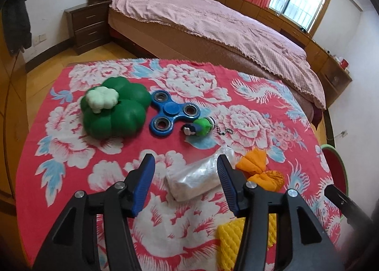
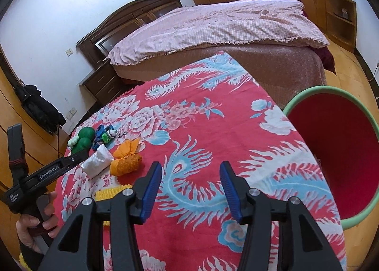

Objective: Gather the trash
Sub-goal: 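Reach the left tool toward the clear plastic bag on the table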

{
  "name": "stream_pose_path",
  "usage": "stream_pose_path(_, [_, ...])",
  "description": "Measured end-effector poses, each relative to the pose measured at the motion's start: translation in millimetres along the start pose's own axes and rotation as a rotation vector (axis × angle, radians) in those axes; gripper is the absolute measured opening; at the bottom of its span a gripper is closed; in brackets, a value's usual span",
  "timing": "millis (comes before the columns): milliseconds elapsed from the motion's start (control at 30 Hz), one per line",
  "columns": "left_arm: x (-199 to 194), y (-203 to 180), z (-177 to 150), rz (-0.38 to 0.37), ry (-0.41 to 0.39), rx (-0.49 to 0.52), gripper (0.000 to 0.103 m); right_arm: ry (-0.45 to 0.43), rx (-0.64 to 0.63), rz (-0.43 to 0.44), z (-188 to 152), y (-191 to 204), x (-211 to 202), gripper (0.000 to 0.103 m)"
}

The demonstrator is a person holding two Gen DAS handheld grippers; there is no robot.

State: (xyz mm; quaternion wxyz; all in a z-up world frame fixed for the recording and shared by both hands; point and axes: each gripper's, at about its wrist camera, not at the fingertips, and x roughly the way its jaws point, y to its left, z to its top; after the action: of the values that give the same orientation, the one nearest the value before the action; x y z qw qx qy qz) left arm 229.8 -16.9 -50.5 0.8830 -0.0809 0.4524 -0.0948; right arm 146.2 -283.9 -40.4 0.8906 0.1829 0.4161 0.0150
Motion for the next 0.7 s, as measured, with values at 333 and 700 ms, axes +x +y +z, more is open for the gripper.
stream_pose_path(333, [8.0, -2.3, -8.2, -0.025, 0.024, -0.012, 0.059, 0.031, -0.023, 0.017, 1.8, 8.2, 15.6, 0.054])
stream_pose_path(700, [15.6, -11.9, -15.7, -0.069, 0.047, -0.005, 0.047, 0.032, -0.045, 0.029, 2.4, 16.3, 17.3, 0.054])
